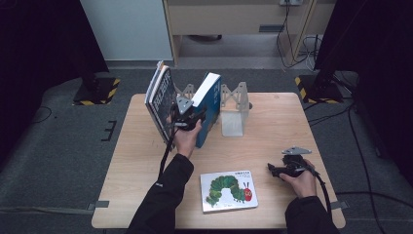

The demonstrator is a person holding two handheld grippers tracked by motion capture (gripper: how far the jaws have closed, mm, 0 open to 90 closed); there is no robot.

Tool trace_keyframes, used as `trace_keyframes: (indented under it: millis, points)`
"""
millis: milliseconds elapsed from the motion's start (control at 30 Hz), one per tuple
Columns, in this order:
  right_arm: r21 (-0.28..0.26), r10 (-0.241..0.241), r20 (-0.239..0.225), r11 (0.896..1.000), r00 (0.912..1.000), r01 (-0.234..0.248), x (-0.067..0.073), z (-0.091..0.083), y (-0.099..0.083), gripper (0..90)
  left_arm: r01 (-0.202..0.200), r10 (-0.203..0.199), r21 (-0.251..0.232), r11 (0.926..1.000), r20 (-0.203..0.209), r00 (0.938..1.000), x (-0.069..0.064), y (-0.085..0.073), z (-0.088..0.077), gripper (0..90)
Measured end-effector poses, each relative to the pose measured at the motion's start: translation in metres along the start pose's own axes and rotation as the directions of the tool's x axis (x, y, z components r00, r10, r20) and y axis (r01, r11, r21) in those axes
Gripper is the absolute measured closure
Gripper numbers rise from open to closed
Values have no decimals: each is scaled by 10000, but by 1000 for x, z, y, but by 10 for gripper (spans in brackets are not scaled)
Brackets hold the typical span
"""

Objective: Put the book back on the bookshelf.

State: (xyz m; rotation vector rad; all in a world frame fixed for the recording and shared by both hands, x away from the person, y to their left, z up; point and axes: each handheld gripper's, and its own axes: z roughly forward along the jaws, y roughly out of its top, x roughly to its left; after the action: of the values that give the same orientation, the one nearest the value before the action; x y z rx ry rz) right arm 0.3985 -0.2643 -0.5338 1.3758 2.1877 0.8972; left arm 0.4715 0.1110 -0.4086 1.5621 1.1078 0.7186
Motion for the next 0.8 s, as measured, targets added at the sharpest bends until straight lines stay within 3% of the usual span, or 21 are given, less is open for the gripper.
trace_keyframes:
  millis: [300,800]
  points:
    - [32,25,-22,10000,10000,-25,1,0,0,188,76,-74,124,9999,-165,9998,-1,-5,-7,584]
    - [-25,-34,-41,10000,10000,34,0,1,0,187,200,-193,296,9994,-241,9995,-6,2,10,580]
